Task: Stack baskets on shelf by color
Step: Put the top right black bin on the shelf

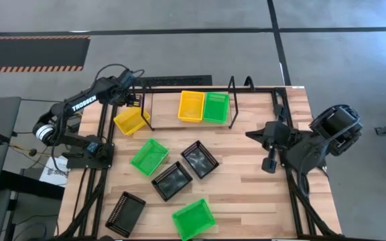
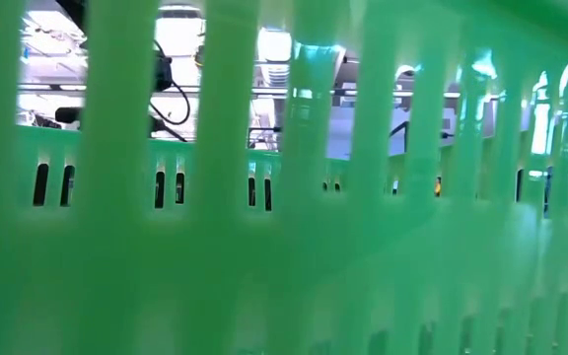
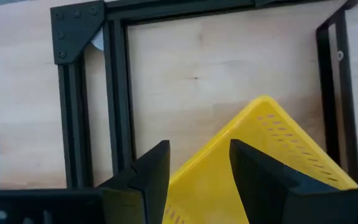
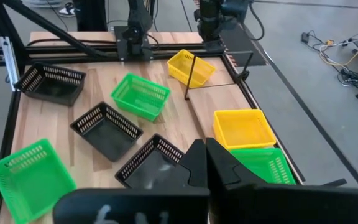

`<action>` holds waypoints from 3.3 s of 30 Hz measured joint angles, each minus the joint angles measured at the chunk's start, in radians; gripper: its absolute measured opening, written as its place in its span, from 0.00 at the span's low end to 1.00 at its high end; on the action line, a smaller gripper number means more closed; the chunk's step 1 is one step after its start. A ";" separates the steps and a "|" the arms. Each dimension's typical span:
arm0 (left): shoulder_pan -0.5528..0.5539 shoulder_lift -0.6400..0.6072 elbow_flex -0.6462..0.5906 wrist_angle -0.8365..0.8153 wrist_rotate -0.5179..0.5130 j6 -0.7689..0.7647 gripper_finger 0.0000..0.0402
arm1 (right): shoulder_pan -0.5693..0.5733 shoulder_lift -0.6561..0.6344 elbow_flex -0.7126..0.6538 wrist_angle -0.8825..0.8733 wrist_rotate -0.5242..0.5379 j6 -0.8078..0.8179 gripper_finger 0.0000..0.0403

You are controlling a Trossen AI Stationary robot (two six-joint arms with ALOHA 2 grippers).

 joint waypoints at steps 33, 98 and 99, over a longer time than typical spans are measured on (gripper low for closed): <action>-0.032 -0.081 0.001 -0.386 -0.024 0.254 0.19 | -0.026 0.007 0.000 0.004 0.002 0.002 0.00; -0.263 -0.908 0.001 -0.319 0.271 0.323 0.00 | -0.607 0.619 -0.214 0.000 -0.732 0.308 0.21; -0.263 -0.908 0.001 -0.319 0.270 0.318 0.00 | -0.609 0.605 -0.249 0.000 -0.759 0.307 0.23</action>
